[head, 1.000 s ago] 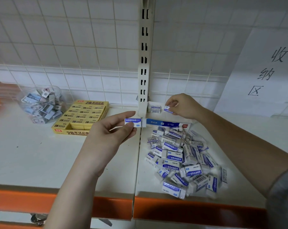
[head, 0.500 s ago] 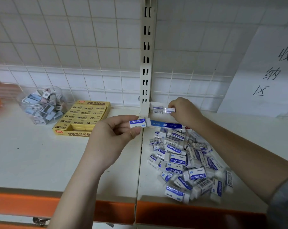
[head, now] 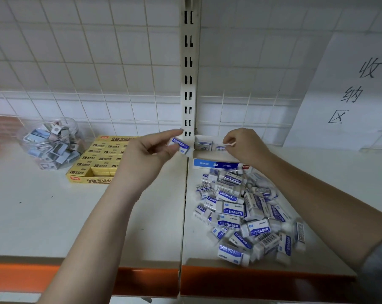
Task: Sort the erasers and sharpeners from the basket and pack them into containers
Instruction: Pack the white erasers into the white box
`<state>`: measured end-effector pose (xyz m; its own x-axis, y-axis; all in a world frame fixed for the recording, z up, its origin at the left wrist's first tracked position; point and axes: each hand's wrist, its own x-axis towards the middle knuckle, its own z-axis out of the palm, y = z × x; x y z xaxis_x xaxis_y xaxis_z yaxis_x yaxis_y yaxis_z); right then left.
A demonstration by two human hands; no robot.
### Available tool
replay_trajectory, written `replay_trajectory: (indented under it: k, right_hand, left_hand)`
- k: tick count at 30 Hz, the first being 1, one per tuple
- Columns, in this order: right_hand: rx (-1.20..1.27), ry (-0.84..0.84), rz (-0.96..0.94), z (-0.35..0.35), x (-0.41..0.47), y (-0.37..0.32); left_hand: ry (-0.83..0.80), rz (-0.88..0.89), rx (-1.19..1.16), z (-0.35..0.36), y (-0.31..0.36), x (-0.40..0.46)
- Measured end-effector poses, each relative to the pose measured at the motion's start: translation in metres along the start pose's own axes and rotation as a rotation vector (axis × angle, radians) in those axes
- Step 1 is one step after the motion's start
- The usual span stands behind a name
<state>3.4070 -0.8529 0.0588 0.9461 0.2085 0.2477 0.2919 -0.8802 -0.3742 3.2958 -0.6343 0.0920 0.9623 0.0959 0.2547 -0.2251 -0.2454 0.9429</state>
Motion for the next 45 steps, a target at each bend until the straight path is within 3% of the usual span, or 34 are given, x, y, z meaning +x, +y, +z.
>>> replay_trajectory:
  k: [8,15,19,23,30,38,45]
  right_hand:
    - [0.205,0.064,0.023,-0.054,-0.069,-0.003]
    - [0.361,-0.187,0.049,-0.087,-0.148,-0.025]
    - [0.325,-0.237,0.063,-0.088,-0.169,-0.028]
    - [0.251,-0.252,0.066,-0.078,-0.177,-0.026]
    - [0.236,-0.213,0.012,-0.067,-0.181,-0.025]
    - [0.326,-0.146,0.056,-0.057,-0.18,-0.028]
    - [0.244,-0.108,0.06,-0.05,-0.178,-0.03]
  left_hand:
    - [-0.194,-0.034,0.028,0.028,0.019,0.07]
    - [-0.483,0.144,0.432,0.085,0.018,0.119]
    - [-0.575,0.221,0.638,0.104,0.006,0.136]
    - [-0.607,0.247,0.758,0.112,-0.002,0.139]
    - [-0.618,0.241,0.743,0.118,-0.018,0.136]
    - [-0.561,0.363,0.713,0.114,-0.029,0.131]
    - [-0.523,0.351,0.676,0.11,-0.029,0.133]
